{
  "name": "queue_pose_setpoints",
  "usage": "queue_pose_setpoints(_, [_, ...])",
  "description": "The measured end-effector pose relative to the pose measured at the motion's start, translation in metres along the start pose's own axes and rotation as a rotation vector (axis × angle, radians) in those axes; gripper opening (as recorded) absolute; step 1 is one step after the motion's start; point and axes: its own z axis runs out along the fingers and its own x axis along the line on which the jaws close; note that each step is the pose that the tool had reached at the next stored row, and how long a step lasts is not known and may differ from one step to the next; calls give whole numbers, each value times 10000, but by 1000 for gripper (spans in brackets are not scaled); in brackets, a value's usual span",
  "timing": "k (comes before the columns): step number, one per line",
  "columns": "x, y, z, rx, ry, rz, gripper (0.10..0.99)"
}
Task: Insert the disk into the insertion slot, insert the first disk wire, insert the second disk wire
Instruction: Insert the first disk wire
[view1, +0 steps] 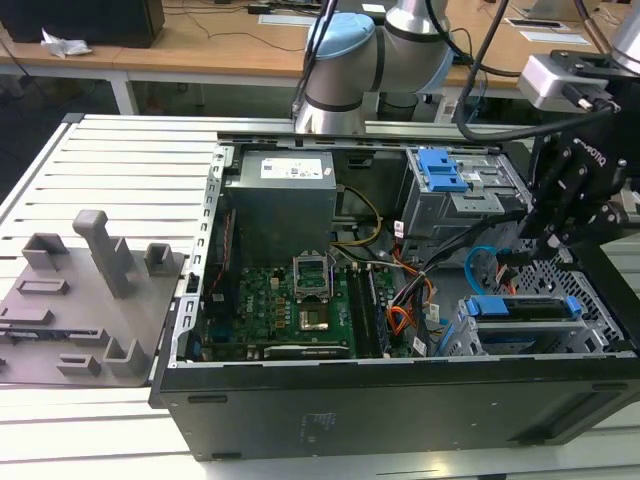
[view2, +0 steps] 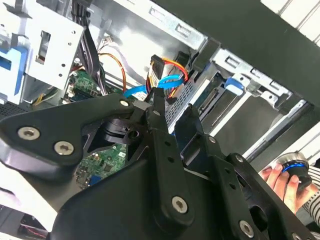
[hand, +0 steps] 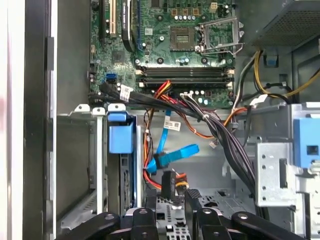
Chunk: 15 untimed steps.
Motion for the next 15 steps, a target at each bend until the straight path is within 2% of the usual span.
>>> queue_pose_setpoints(3, [-1,75,71,0,55,2,361])
queue_pose_setpoints(7, [-2,83,146,2,127,3,361])
queue_pose_setpoints(11, [-3,84,157,2,134,6,361])
queue_pose_setpoints(12, [-3,84,157,2,135,5,345])
queue_pose_setpoints(15, [-2,84,157,2,135,5,169])
